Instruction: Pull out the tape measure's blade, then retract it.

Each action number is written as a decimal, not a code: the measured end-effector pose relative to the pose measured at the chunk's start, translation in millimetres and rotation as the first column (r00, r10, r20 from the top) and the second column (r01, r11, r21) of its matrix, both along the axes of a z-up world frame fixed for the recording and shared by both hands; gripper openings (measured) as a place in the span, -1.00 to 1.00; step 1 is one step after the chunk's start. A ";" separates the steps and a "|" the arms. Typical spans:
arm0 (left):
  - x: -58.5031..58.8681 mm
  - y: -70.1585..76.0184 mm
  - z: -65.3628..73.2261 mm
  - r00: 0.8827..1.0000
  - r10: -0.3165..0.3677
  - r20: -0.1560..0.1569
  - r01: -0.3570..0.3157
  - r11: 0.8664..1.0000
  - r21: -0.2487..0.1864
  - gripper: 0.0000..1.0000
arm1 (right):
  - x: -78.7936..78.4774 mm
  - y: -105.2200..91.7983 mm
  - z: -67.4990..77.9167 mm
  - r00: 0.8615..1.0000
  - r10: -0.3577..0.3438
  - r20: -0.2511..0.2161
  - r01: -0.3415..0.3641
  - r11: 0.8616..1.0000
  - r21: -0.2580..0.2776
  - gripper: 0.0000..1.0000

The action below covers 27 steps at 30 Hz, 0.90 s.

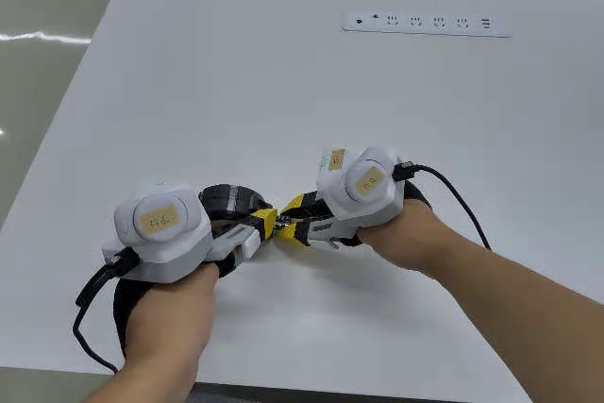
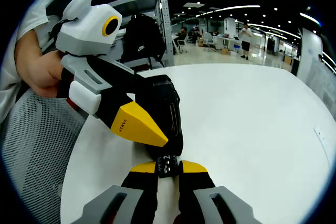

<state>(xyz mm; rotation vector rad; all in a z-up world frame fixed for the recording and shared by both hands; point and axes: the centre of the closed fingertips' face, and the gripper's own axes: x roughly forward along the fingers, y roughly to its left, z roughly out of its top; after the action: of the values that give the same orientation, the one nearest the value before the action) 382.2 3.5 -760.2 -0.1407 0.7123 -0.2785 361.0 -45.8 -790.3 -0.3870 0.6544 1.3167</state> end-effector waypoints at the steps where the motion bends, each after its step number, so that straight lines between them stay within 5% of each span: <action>1: -0.1 0.0 0.1 1.000 0.000 0.002 0.000 1.000 -0.001 0.16 | -0.3 0.1 0.2 1.000 -0.001 -0.003 0.001 1.000 0.002 -0.77; 17: -2.0 -0.9 -2.1 1.000 -0.018 -0.007 0.018 1.000 -0.014 0.21 | -4.3 -1.1 3.7 0.999 -0.019 -0.031 0.019 1.000 0.015 -0.59; 27: -9.5 3.6 6.9 0.997 -0.067 0.045 0.068 0.997 -0.024 0.26 | -6.1 -17.4 11.4 0.997 -0.066 -0.029 0.068 0.997 0.042 -0.55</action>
<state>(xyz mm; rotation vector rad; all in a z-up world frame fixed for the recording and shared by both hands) 372.6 7.0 -753.4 -0.1347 0.6706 -0.3546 354.9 -63.3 -779.0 -0.3093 0.6558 1.2722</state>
